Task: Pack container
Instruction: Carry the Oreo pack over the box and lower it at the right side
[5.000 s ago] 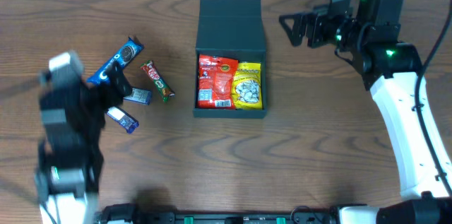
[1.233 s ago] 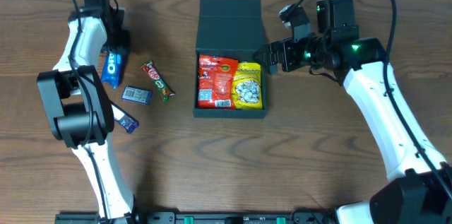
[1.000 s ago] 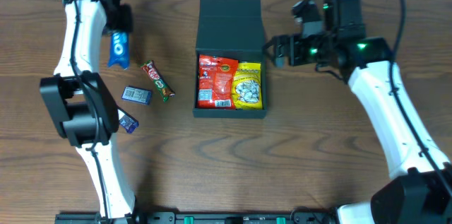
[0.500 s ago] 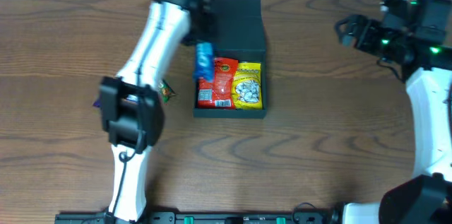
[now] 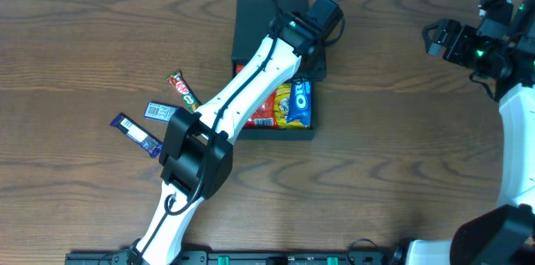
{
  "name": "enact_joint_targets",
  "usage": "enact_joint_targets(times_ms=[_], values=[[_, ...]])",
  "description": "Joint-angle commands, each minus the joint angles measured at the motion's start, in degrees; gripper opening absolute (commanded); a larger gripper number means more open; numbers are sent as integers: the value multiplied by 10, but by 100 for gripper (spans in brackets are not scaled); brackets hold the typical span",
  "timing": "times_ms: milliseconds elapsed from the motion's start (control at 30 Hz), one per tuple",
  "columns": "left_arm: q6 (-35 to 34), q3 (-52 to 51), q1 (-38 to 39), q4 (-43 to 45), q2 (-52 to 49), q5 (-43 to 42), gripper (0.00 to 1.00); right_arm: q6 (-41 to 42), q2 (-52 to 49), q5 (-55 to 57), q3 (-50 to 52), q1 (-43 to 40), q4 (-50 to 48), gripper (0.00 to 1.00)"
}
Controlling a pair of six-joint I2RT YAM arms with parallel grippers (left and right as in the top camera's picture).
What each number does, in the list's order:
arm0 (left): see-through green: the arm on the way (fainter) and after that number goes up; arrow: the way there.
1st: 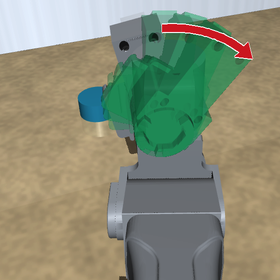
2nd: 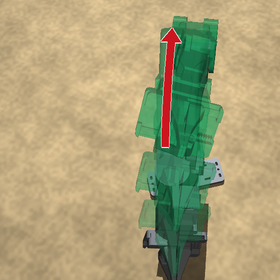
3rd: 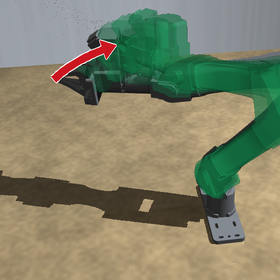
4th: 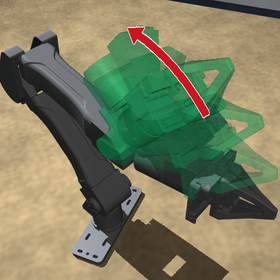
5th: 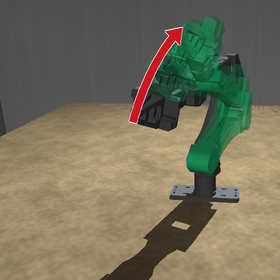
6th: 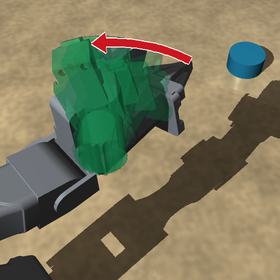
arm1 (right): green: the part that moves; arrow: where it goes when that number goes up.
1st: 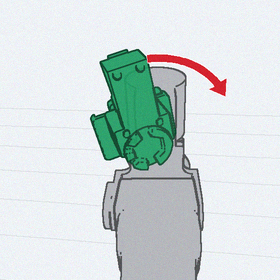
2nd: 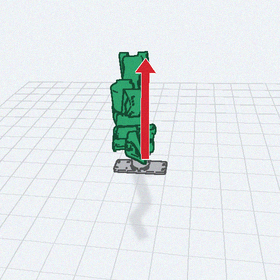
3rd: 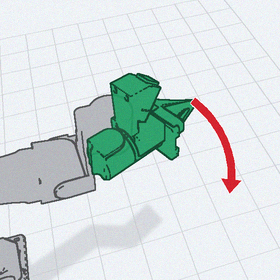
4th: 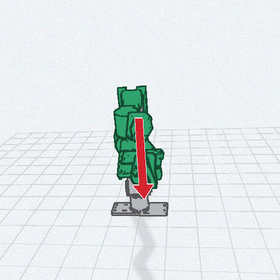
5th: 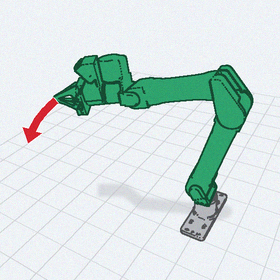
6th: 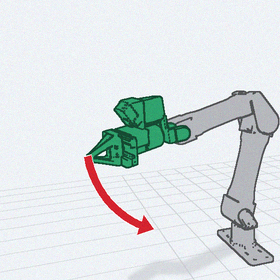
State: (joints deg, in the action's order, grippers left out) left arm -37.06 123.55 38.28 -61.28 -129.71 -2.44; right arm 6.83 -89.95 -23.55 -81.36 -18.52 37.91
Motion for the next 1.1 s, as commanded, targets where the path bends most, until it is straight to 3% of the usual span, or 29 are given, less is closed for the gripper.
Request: enact_joint_targets(times_ms=[0, 433, 1067], values=[[-69, -24, -4, 9, -1, 4, 6, -18, 11, -2, -2, -3, 0, 99], [-83, -73, -3, 47, -4, -5, 6, -18, 11, -2, -2, -3, 0, 99], [-38, -73, -8, 51, -31, -62, 6, -18, 11, -3, -2, -2, 3, 99]])
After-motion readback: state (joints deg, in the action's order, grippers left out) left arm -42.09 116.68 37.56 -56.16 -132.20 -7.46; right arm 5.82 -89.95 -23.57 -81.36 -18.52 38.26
